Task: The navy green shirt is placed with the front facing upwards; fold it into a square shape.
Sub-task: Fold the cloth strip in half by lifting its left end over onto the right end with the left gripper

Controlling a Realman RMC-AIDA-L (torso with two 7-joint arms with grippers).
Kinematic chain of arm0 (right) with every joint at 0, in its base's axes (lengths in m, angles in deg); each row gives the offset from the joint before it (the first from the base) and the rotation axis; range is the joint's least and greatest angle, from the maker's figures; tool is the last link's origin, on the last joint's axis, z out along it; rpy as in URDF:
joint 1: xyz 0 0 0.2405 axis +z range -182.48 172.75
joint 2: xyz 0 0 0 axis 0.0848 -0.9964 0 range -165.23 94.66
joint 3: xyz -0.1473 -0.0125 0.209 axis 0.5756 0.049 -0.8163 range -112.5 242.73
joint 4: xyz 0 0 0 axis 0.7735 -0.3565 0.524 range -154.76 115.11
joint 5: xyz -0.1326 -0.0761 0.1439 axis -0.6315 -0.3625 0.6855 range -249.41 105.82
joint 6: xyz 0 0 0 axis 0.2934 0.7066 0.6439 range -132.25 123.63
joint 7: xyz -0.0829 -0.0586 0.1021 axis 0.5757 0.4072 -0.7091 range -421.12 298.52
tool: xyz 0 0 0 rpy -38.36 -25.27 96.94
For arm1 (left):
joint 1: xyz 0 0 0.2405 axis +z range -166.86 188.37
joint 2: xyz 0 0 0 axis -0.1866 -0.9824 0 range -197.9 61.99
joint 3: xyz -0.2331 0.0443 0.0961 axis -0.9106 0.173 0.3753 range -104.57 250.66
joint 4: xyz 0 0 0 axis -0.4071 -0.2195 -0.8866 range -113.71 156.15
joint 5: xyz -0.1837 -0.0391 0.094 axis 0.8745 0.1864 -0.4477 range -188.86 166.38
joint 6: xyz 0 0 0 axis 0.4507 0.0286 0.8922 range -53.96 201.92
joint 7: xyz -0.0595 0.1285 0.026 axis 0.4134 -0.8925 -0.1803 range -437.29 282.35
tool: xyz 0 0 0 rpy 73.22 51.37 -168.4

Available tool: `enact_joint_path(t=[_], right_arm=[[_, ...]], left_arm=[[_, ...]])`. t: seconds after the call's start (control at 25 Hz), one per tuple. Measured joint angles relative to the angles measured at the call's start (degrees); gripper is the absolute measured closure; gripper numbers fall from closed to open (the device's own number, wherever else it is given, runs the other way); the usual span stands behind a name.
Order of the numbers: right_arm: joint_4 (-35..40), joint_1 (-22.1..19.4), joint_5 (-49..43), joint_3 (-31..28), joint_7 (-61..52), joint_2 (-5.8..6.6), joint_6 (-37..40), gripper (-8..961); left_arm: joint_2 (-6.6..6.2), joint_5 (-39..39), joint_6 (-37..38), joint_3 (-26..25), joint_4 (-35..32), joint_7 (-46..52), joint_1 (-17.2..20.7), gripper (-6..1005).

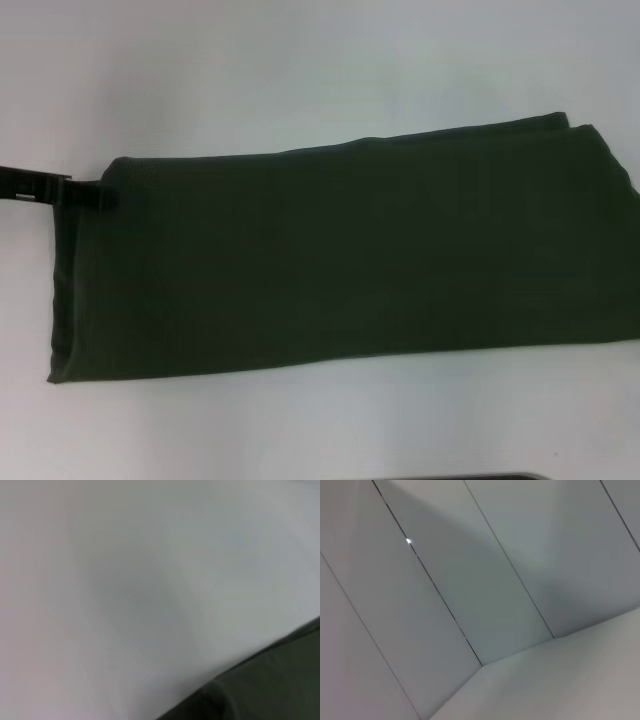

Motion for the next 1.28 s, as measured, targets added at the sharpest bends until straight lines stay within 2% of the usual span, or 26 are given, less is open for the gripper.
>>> enact_joint_path(t=[0.24, 0.48, 0.6, 0.92, 1.12, 1.28], right_arm=[[-0.29, 0.32, 0.71, 0.00, 0.65, -0.33, -0.15, 52], [-2.21, 0.63, 1.48, 0.25, 2.17, -0.43, -0.49, 52], [-2.26, 0.83, 1.51, 0.41, 2.22, -0.53, -0.52, 52], [-2.27, 0.67, 1.21, 0.58, 3.67, -0.89, -0.24, 51], [-2.27, 0.14, 1.06, 0.90, 4.67, -0.96, -0.16, 51], [-2.34, -0.05, 1.30, 0.80, 6.79, -1.41, 0.48, 50]], left_arm=[[0.28, 3.66, -0.17, -0.56, -3.77, -0.60, 1.58, 451], [1.21, 11.46, -0.95, -0.78, -6.07, -2.68, 4.22, 279], [1.83, 16.90, -1.32, -0.86, -6.08, -4.52, 5.55, 282], [4.65, 36.40, -1.80, -1.34, -3.42, -14.76, 10.12, 287], [4.92, 47.69, -1.84, -1.64, 3.24, -20.84, 11.23, 289], [4.74, 52.08, -1.65, -2.37, 7.94, -24.31, 11.25, 289]])
